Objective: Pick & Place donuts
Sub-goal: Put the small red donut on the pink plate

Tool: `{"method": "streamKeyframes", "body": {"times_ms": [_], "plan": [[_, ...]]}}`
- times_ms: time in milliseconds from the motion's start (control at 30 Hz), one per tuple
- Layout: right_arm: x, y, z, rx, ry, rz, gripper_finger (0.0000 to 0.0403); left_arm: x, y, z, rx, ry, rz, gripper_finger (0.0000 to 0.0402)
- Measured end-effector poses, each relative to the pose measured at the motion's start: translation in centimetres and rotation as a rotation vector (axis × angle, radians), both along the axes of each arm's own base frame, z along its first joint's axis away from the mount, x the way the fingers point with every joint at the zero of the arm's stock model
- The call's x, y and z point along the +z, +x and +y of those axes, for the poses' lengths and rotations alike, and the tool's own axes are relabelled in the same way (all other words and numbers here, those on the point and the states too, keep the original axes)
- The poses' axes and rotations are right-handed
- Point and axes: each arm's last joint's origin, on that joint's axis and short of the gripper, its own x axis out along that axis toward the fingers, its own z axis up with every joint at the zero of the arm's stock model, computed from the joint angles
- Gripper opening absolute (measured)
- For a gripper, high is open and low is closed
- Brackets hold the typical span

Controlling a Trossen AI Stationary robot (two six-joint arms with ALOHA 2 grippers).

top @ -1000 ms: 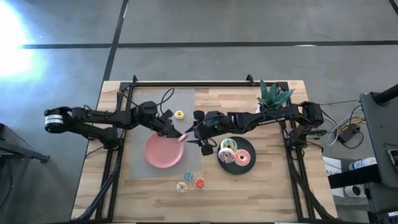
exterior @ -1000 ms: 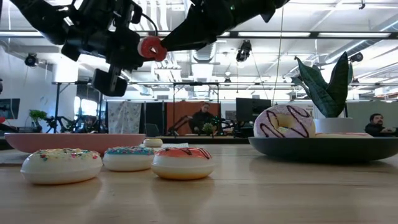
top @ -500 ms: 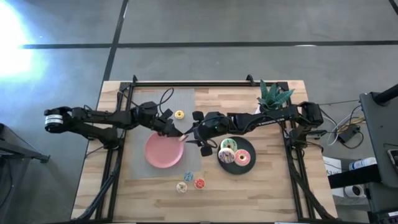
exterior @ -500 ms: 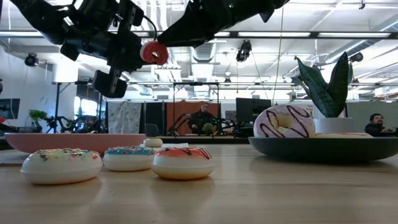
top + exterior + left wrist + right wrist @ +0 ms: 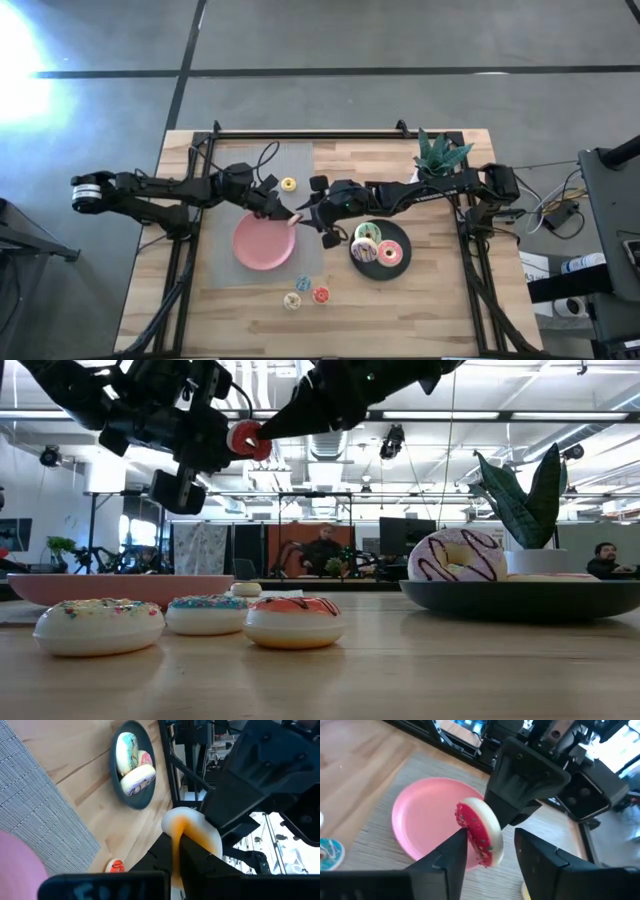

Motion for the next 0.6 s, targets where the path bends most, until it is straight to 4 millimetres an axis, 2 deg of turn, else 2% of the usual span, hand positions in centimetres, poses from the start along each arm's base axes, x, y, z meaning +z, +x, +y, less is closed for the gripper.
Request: {"method": "streamKeyframes", "body": {"times_ms": [200, 300, 600], "plan": [[-0.07, -0.04, 0.21, 0.042, -0.069, 0.008, 0.0191, -0.05, -0.02, -0.01, -0.001, -0.006, 0.003, 0.0], [-0.11, -0.03, 0.23, 0.053, -0.065, 0.008, 0.0197, -0.06, -0.03, -0.01, -0.001, -0.007, 0.004, 0.0], [-0.12, -0.02, 0.12, 0.059, -0.053, 0.008, 0.0162, -0.07, -0.02, 0.02, 0.011, -0.006, 0.005, 0.0]]}}
